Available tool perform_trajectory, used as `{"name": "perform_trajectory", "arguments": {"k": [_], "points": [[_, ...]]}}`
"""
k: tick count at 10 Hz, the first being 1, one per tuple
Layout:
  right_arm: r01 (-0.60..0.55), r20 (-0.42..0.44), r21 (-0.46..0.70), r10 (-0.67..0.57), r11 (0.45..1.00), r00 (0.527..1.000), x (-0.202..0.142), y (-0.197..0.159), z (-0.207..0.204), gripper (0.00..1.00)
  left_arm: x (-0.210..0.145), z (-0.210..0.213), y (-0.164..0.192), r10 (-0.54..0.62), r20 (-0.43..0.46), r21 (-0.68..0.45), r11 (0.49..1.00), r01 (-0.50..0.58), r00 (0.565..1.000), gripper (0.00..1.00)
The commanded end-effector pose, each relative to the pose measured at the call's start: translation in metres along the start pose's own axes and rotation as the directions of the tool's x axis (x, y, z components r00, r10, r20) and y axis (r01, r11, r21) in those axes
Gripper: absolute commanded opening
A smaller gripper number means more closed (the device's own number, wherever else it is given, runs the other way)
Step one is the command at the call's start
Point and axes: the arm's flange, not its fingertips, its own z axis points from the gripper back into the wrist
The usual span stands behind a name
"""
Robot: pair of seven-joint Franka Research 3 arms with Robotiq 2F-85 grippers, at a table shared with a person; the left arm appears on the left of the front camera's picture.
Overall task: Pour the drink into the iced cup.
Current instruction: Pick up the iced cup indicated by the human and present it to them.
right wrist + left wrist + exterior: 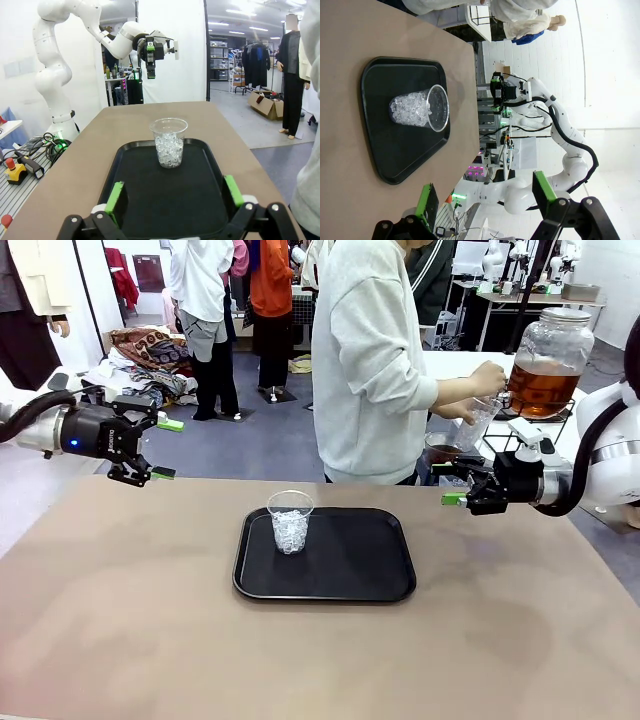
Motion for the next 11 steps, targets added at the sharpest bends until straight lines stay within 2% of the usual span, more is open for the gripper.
{"name": "perform_trajectory", "arguments": {"k": [1, 11], "points": [[0.001, -0.006, 0.002, 0.0, 1.0, 1.0, 0.0045, -0.0034, -0.002, 1.0, -0.0001, -0.0009, -0.0009, 0.003, 0.009, -0.012, 1.0, -0.003, 1.0, 1.0], [0.001, -0.006, 0.002, 0.0, 1.0, 1.0, 0.0045, -0.0034, -0.002, 1.0, -0.0001, -0.0009, -0.0009, 0.003, 0.009, -0.012, 1.0, -0.003, 1.0, 1.0]]}}
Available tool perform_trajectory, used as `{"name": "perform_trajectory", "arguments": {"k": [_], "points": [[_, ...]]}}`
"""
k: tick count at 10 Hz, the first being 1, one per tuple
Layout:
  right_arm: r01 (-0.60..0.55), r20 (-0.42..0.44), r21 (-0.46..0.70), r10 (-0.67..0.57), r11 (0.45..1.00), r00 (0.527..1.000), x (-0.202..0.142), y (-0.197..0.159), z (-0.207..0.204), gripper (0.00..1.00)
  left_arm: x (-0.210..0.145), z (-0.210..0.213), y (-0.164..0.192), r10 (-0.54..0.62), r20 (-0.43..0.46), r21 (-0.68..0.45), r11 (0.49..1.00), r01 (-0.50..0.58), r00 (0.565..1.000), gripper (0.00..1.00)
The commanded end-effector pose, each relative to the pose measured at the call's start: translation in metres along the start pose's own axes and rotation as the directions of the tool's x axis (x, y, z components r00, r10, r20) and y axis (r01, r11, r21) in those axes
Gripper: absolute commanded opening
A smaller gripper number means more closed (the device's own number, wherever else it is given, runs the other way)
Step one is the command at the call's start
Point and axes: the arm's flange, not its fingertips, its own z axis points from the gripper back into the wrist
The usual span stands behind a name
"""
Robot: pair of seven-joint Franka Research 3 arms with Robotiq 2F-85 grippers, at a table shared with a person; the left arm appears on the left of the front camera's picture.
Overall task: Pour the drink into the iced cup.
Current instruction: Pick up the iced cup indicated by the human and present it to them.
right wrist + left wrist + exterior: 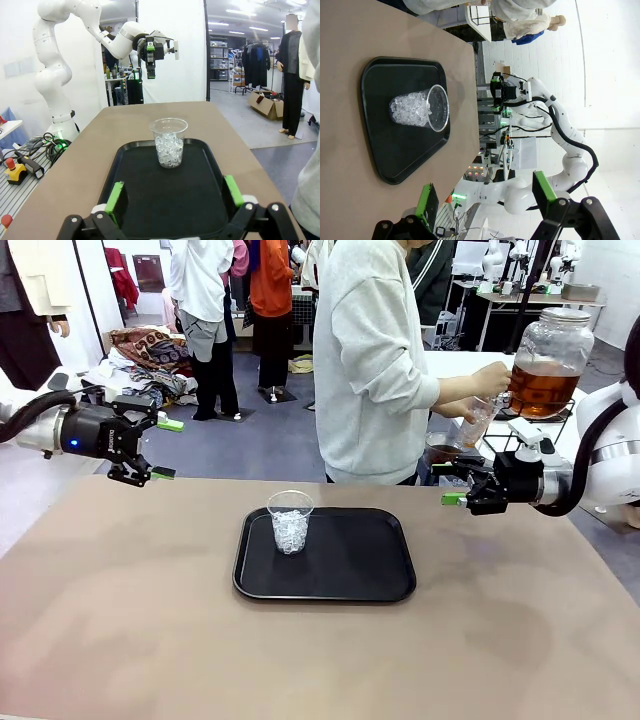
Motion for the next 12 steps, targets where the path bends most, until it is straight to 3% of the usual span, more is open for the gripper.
{"name": "perform_trajectory", "arguments": {"k": [1, 12], "points": [[0.001, -0.006, 0.002, 0.0, 1.0, 1.0, 0.0045, -0.0034, -0.002, 1.0, -0.0001, -0.0009, -0.0009, 0.003, 0.009, -0.012, 1.0, -0.003, 1.0, 1.0], [0.001, -0.006, 0.002, 0.0, 1.0, 1.0, 0.0045, -0.0034, -0.002, 1.0, -0.0001, -0.0009, -0.0009, 0.003, 0.009, -0.012, 1.0, -0.003, 1.0, 1.0]]}}
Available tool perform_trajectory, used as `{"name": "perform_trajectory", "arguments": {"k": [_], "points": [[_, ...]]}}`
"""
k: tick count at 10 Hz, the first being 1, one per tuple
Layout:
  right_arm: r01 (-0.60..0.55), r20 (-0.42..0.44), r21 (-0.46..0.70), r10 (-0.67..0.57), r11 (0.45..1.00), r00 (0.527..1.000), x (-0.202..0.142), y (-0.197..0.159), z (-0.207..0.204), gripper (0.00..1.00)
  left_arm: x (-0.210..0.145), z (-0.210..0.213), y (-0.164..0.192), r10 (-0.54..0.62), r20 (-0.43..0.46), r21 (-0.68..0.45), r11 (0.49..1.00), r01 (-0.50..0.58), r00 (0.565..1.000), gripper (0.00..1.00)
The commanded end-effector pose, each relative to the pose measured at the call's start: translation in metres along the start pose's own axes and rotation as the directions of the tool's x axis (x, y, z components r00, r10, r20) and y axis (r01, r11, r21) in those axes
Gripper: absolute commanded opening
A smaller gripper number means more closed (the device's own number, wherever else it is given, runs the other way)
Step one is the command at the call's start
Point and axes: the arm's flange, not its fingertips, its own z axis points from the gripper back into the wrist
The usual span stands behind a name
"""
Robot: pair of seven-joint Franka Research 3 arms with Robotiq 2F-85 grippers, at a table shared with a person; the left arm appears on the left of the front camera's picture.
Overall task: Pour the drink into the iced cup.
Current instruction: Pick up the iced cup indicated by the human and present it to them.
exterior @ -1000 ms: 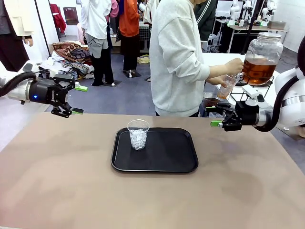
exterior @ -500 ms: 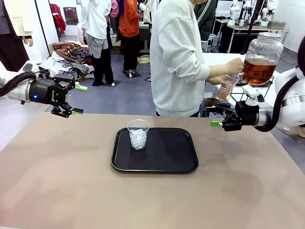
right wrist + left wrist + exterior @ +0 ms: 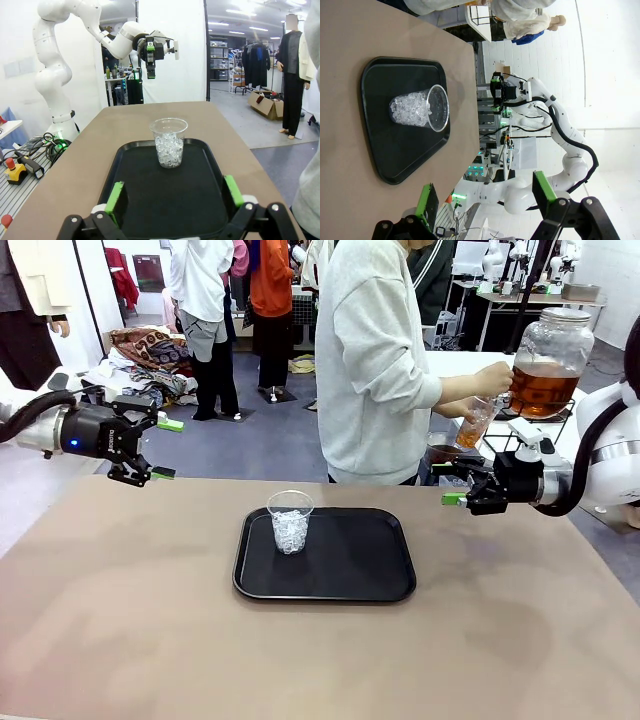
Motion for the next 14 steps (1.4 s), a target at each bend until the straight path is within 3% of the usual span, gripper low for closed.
{"name": "perform_trajectory", "arguments": {"k": [1, 14], "points": [[0.001, -0.006, 0.002, 0.0, 1.0, 1.0, 0.0045, -0.0034, -0.002, 1.0, -0.0001, -0.0009, -0.0009, 0.003, 0.009, -0.012, 1.0, -0.003, 1.0, 1.0], [0.001, -0.006, 0.002, 0.0, 1.0, 1.0, 0.0045, -0.0034, -0.002, 1.0, -0.0001, -0.0009, -0.0009, 0.003, 0.009, -0.012, 1.0, -0.003, 1.0, 1.0]]}}
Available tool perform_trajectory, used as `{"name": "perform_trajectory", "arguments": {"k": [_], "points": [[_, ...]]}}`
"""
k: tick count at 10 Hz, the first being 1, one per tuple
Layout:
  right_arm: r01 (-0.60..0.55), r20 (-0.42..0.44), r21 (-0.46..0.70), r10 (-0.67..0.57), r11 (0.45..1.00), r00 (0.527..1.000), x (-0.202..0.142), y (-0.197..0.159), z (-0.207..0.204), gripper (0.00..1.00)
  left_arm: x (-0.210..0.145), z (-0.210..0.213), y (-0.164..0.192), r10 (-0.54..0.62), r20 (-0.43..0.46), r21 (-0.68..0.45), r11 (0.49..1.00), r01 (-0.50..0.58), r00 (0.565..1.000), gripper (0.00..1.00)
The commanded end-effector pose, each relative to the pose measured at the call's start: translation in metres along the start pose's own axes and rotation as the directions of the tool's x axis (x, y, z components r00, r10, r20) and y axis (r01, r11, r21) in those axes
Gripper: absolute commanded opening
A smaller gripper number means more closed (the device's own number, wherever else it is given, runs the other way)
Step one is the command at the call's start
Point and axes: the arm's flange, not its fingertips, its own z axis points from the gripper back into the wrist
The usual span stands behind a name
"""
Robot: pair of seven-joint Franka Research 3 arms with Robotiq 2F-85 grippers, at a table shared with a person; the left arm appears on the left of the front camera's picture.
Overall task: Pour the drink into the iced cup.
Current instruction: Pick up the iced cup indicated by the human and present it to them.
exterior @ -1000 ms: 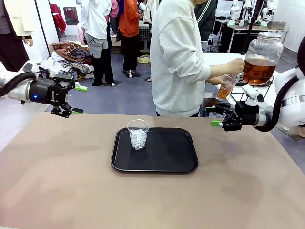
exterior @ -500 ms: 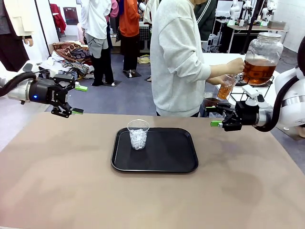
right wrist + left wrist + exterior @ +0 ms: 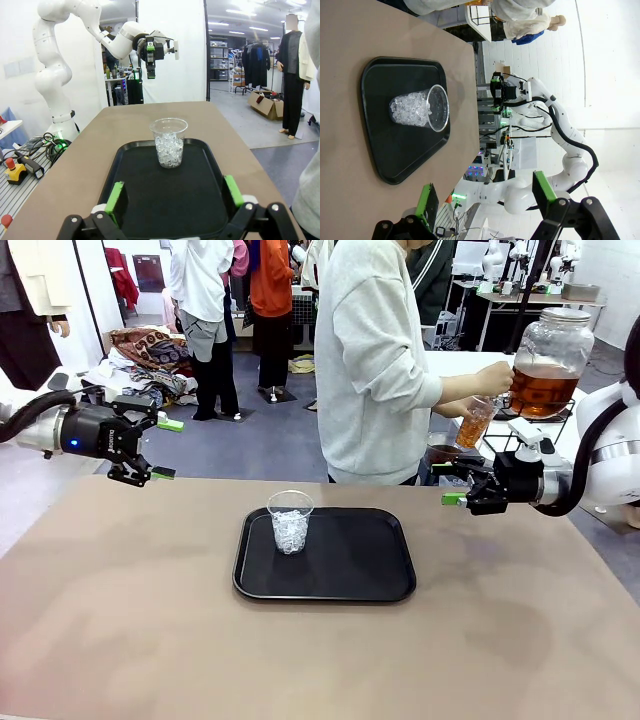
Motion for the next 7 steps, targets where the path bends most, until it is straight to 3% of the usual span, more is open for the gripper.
{"name": "perform_trajectory", "arguments": {"k": [1, 7], "points": [[0.001, -0.006, 0.002, 0.0, 1.0, 1.0, 0.0045, -0.0034, -0.002, 1.0, -0.0001, -0.0009, -0.0009, 0.003, 0.009, -0.012, 1.0, -0.003, 1.0, 1.0], [0.001, -0.006, 0.002, 0.0, 1.0, 1.0, 0.0045, -0.0034, -0.002, 1.0, -0.0001, -0.0009, -0.0009, 0.003, 0.009, -0.012, 1.0, -0.003, 1.0, 1.0]]}}
